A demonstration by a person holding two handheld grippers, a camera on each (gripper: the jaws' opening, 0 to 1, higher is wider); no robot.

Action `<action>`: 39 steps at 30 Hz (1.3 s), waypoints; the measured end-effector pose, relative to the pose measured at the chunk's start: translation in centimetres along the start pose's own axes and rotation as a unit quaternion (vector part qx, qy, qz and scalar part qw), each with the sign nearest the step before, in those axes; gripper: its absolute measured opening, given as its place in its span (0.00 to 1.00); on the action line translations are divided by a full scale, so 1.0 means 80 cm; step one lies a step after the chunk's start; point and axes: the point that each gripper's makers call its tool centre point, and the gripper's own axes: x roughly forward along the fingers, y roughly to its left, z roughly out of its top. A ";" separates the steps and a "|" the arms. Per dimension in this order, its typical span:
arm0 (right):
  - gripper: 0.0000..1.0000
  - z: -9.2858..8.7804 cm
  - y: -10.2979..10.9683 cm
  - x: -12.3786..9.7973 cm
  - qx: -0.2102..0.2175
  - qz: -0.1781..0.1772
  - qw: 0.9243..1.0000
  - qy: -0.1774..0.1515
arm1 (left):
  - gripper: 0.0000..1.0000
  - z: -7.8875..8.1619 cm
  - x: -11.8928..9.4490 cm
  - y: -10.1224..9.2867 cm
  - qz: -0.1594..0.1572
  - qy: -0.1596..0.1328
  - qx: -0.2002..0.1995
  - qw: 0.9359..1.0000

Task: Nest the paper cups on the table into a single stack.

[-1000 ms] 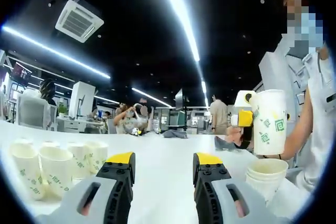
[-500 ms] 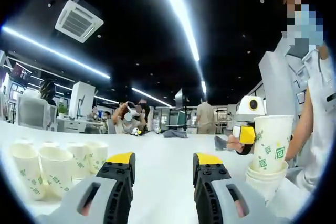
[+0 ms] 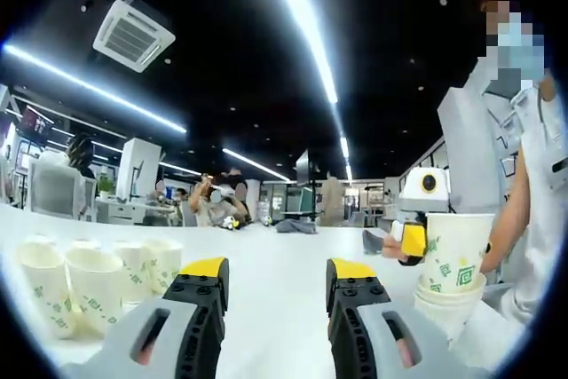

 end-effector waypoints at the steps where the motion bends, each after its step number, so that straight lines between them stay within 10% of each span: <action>1: 0.48 -0.001 0.000 0.000 0.000 0.000 1.000 0.001 | 0.47 0.000 0.000 0.000 0.000 0.000 -0.001 1.000; 39: 0.70 0.023 -0.006 -0.013 0.036 0.012 0.998 -0.045 | 0.47 0.002 -0.002 0.002 0.002 -0.001 0.002 1.000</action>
